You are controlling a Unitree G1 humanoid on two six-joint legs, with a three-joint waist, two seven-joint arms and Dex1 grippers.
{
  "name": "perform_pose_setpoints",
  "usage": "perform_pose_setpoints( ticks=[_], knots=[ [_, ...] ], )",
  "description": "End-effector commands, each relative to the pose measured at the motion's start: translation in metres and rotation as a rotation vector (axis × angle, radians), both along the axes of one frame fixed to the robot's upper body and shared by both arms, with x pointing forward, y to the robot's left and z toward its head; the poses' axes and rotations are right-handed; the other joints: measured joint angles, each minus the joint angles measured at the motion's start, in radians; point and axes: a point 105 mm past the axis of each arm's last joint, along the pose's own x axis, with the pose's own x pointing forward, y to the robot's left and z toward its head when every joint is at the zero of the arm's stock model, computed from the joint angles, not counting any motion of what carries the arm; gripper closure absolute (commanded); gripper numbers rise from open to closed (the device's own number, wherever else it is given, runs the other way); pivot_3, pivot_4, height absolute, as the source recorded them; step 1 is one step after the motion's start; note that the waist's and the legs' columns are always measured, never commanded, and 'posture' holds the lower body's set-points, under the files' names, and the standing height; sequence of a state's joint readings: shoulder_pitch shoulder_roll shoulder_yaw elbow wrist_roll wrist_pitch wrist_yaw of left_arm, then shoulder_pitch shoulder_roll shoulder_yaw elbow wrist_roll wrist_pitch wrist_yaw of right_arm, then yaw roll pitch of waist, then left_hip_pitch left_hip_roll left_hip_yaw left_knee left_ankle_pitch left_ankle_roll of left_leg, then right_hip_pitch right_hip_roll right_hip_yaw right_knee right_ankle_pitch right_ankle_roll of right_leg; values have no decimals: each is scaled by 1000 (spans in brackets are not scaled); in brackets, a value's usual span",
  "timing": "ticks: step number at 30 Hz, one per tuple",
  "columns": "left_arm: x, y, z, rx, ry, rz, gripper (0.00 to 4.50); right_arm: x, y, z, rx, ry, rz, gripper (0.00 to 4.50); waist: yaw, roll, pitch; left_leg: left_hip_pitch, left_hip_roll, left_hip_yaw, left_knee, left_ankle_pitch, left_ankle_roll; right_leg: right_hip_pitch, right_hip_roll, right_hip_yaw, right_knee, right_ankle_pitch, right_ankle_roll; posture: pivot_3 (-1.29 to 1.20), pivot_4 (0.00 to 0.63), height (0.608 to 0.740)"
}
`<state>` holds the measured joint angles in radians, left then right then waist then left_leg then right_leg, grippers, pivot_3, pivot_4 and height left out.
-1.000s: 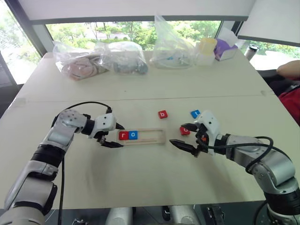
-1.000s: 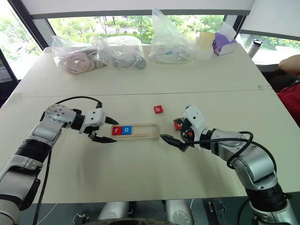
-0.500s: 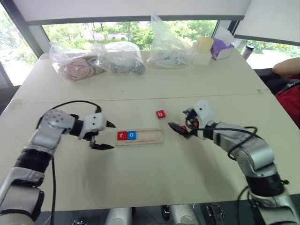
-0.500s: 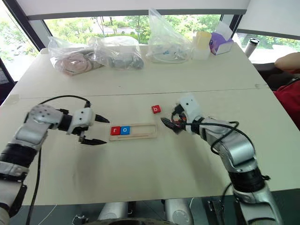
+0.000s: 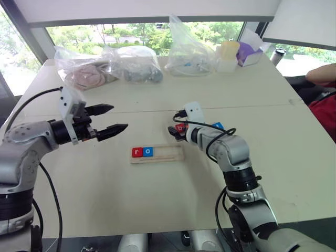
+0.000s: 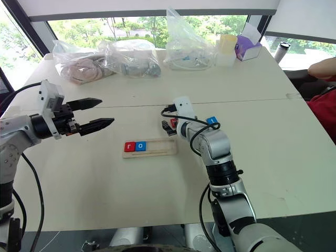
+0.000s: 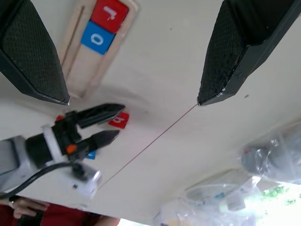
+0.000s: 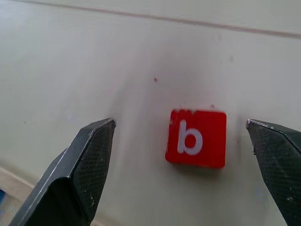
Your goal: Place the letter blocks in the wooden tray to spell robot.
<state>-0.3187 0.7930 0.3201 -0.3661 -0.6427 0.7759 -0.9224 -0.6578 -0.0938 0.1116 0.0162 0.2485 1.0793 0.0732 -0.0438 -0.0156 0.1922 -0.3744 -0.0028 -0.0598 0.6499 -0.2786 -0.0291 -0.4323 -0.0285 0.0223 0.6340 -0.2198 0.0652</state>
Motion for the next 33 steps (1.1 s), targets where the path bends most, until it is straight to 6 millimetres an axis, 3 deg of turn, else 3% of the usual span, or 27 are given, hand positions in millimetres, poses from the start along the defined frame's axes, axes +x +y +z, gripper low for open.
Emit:
perform_pose_setpoints(
  ticks=[1,5,6,8,13,14,16,19,24,29,33],
  knots=[
    [-8,-2,8,20,-17,5,28,3,4,5,-36,-16,5,0,-1,0,0,1,0,0,0,0,0,0,1,0,0,0,0,0,150,740],
    [-6,-5,2,49,-10,3,28,0,11,-2,-25,1,19,0,-1,0,0,1,0,1,0,0,0,0,4,-1,0,0,-1,0,150,740],
    [-6,-6,0,47,-9,3,5,1,12,-3,-26,-1,18,254,-1,0,0,1,0,1,0,0,0,0,4,-1,0,0,-1,0,150,740],
    [-4,-7,-6,65,-4,-1,0,3,17,-3,-33,-14,25,820,-3,0,0,1,0,2,0,0,0,0,3,0,0,0,-1,0,150,740],
    [0,-15,-12,62,-6,-19,0,11,13,-1,-60,-32,-30,3221,-5,0,0,1,0,2,0,0,0,0,4,0,0,1,-2,0,150,740],
    [0,-17,-12,59,-7,-28,0,11,11,-1,-74,-39,-33,3336,-4,0,0,1,0,2,0,0,0,0,4,0,0,1,-2,0,150,740],
    [0,-20,-13,68,-8,-47,0,12,2,4,-87,-69,-52,3336,-4,0,0,1,1,2,0,0,0,0,4,0,0,1,-2,0,150,740],
    [-3,-36,-23,133,-8,-122,0,10,-33,31,-99,-188,-162,3336,7,0,0,0,0,2,0,0,0,0,3,0,0,1,-2,0,150,740],
    [-11,-65,-21,112,-10,-263,0,-28,-87,58,-120,-266,-355,3336,12,0,0,-2,-1,2,0,0,0,0,0,0,-3,0,0,0,150,740],
    [-16,-83,-26,102,2,-352,0,-66,-116,44,-104,-175,-514,3336,0,1,0,-1,-1,1,-2,0,0,0,2,-1,-2,-1,0,0,150,740],
    [-11,-100,-35,124,3,-423,0,-99,-127,15,-106,-56,-587,3336,4,1,0,0,0,1,-1,0,0,1,3,-1,-2,-3,-1,0,150,740]
  ],
)
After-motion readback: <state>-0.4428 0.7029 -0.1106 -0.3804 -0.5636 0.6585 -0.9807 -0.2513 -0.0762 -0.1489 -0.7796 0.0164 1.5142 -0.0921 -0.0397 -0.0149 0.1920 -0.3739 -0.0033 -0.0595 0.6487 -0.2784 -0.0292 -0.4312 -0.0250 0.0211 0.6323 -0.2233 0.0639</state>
